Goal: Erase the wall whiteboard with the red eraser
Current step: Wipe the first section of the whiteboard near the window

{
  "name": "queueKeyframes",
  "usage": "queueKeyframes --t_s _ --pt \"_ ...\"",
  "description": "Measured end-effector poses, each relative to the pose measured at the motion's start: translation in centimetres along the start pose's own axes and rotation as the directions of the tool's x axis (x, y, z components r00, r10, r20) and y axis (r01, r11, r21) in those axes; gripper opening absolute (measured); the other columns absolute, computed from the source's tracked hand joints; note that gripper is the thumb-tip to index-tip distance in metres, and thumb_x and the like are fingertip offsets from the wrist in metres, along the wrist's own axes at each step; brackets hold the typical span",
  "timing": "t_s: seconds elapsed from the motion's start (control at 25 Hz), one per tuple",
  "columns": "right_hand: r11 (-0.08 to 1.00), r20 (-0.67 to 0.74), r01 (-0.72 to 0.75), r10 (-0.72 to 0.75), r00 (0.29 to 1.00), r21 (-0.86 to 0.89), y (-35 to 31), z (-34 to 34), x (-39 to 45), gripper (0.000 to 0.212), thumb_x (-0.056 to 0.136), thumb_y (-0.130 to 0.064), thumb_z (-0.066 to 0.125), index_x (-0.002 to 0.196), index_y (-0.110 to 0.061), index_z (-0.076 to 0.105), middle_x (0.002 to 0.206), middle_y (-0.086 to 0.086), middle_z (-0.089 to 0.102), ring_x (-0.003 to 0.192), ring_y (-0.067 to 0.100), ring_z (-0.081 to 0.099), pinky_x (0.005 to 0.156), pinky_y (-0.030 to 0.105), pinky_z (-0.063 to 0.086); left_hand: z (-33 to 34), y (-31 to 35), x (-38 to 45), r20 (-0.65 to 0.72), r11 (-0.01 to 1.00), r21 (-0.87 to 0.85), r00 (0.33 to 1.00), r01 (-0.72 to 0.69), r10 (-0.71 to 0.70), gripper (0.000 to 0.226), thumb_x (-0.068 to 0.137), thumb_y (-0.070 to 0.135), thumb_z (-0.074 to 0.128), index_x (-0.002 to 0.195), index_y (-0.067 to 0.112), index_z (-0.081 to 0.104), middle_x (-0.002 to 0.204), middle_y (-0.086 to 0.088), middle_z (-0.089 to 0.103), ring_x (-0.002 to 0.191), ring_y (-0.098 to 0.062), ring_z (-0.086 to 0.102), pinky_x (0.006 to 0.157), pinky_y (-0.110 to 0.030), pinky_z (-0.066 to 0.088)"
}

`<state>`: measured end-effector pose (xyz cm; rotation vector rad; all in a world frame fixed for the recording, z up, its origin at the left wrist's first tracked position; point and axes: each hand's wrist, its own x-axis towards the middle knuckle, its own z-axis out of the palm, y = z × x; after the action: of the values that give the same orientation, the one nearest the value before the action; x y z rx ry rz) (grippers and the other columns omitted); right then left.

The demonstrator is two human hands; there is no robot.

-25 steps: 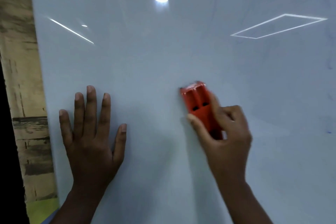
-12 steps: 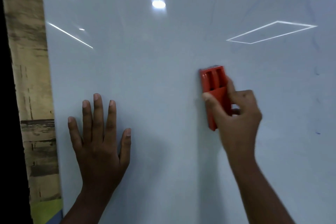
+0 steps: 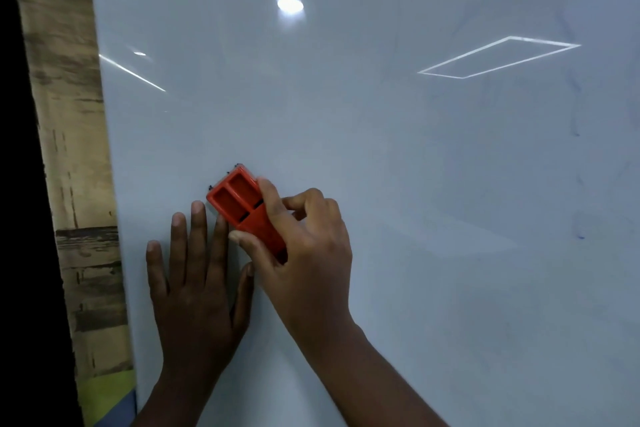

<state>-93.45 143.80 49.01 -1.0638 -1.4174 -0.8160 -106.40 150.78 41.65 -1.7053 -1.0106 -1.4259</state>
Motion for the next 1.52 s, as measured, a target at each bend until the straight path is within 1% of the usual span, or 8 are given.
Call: queueKeyframes --t_s 0.28,0.44,0.64,0.88,1.0,1.12,1.28,1.52 --pt "0.991 -0.093 -0.104 0.096 0.991 -0.082 10.5 -5.0 -7.9 0.058 0.099 -0.055 0.061 0.146 -0.021 0.056 0.104 0.003 0.058 0.085 0.023 0.054 0.070 0.044 0.054 -2.6 -0.1 0.5 -0.044 1.000 -0.016 0.999 -0.004 0.003 0.058 0.102 0.034 0.054 0.153 0.006 0.053 0.167 -0.017 0.038 0.154 -0.037 0.037 0.123 -0.053 0.027" --pt "0.962 -0.247 -0.266 0.245 0.938 -0.057 17.6 -8.4 -2.6 0.062 0.098 -0.047 0.060 0.150 -0.013 0.052 0.107 0.006 0.051 0.093 0.023 0.048 0.078 0.044 0.050 -3.1 1.5 4.0 -0.123 0.999 0.017 0.992 0.044 -0.042 0.050 0.102 0.032 0.054 0.145 0.007 0.062 0.153 -0.017 0.053 0.142 -0.038 0.048 0.109 -0.057 0.033" --pt "0.995 -0.333 -0.043 0.010 0.943 -0.090 20.5 -9.1 6.4 0.056 0.100 -0.029 0.068 0.148 -0.005 0.054 0.131 0.018 0.055 0.106 0.031 0.052 0.087 0.048 0.048 -2.8 2.2 12.8 -0.240 0.998 -0.068 0.971 -0.018 0.001 0.048 0.105 0.026 0.053 0.149 0.008 0.056 0.155 -0.013 0.054 0.144 -0.033 0.051 0.110 -0.053 0.033" --pt "0.957 -0.340 0.221 -0.275 0.899 -0.188 14.5 -5.2 11.4 0.043 0.101 -0.032 0.065 0.141 -0.015 0.063 0.130 0.018 0.065 0.102 0.038 0.061 0.083 0.046 0.047 -2.0 1.0 21.9 -0.261 1.000 0.008 0.965 -0.006 0.008 0.058 0.111 0.030 0.041 0.164 0.007 0.034 0.174 -0.013 0.027 0.162 -0.028 0.023 0.125 -0.054 0.022" --pt "0.837 -0.215 0.532 -0.547 0.809 -0.130 9.6 -2.4 9.4 0.040 0.101 -0.033 0.067 0.138 -0.018 0.067 0.130 0.014 0.068 0.093 0.034 0.064 0.076 0.042 0.047 -1.4 0.8 21.6 -0.269 0.999 0.035 0.963 -0.020 0.029 0.054 0.112 0.024 0.035 0.164 0.008 0.034 0.174 -0.012 0.026 0.163 -0.025 0.021 0.129 -0.052 0.018" --pt "0.724 -0.118 0.683 -0.690 0.714 -0.099 7.9 -1.1 9.1 0.036 0.105 -0.036 0.061 0.136 -0.019 0.068 0.128 0.011 0.069 0.091 0.028 0.061 0.072 0.040 0.047 -1.6 0.4 21.6 -0.282 0.999 0.003 0.959 -0.033 0.032 0.053 0.112 0.020 0.036 0.164 0.009 0.036 0.173 -0.010 0.029 0.162 -0.024 0.022 0.130 -0.051 0.018" --pt "0.695 -0.159 0.712 -0.718 0.678 -0.102 9.0 -2.0 12.6 0.035 0.104 -0.036 0.063 0.132 -0.019 0.071 0.122 0.013 0.071 0.088 0.031 0.063 0.071 0.041 0.047 -1.6 0.5 21.6 -0.286 0.999 -0.004 0.958 -0.037 0.034 0.053 0.111 0.020 0.034 0.163 0.009 0.037 0.172 -0.009 0.031 0.162 -0.023 0.024 0.129 -0.052 0.021" --pt "0.861 -0.309 0.445 -0.504 0.807 -0.245 16.2 -6.6 18.3 0.039 0.101 -0.036 0.067 0.137 -0.021 0.067 0.121 0.015 0.068 0.096 0.038 0.063 0.079 0.046 0.048 -1.5 0.3 21.6 -0.283 0.999 0.010 0.958 -0.039 0.040 0.055 0.111 0.025 0.038 0.164 0.010 0.037 0.173 -0.008 0.029 0.162 -0.023 0.024 0.129 -0.054 0.023"
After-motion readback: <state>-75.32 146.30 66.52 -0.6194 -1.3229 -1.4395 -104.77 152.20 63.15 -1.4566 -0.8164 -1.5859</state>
